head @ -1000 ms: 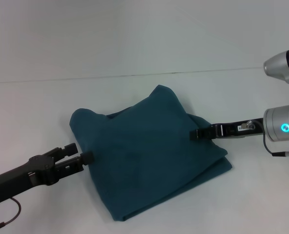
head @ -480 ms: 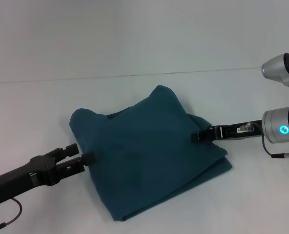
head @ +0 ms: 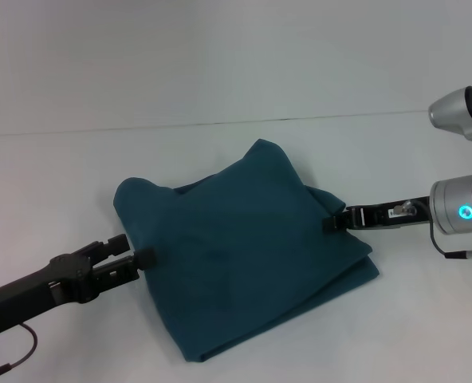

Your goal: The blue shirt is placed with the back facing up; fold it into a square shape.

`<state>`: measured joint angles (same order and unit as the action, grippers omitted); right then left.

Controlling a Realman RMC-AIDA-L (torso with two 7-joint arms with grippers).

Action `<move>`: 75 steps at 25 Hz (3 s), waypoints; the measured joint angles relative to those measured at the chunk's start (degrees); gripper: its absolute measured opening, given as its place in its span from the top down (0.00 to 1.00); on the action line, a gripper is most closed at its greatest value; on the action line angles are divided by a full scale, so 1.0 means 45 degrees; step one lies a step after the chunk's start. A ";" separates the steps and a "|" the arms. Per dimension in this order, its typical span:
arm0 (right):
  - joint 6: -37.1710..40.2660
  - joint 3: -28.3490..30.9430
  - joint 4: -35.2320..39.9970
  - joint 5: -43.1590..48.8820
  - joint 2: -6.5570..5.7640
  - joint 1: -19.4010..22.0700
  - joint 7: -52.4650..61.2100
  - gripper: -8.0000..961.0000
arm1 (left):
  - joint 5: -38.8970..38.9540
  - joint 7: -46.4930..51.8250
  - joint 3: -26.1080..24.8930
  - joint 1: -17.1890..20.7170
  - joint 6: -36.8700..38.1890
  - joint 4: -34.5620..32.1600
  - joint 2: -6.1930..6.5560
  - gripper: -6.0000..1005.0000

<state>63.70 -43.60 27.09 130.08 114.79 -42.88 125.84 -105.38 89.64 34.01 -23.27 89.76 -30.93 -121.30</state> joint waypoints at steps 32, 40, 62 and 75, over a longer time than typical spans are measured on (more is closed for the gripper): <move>0.2842 0.0091 0.2650 -0.3407 0.0264 0.0269 -0.2151 0.96 | 0.0121 0.0186 -0.0140 -0.0176 -0.0044 -0.0002 0.0104 0.05; 0.3055 0.0146 0.3204 -0.3490 0.0223 0.0161 -0.2006 0.96 | 0.0083 0.0420 -0.0156 -0.0205 -0.0056 -0.0030 0.0108 0.05; 0.1620 0.0030 0.1850 -0.3376 0.0054 0.1815 -0.2373 0.95 | 0.0014 0.0491 -0.0022 -0.0325 -0.0815 0.0480 0.0092 0.05; -0.0056 0.0167 0.1124 -0.2522 0.0170 0.1939 -0.2241 0.91 | -0.0002 0.0509 -0.0018 -0.0386 -0.0940 0.0508 0.0067 0.05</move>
<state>63.45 -42.85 32.15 118.73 115.55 -34.16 115.75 -105.39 91.93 33.93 -25.01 85.53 -28.65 -121.00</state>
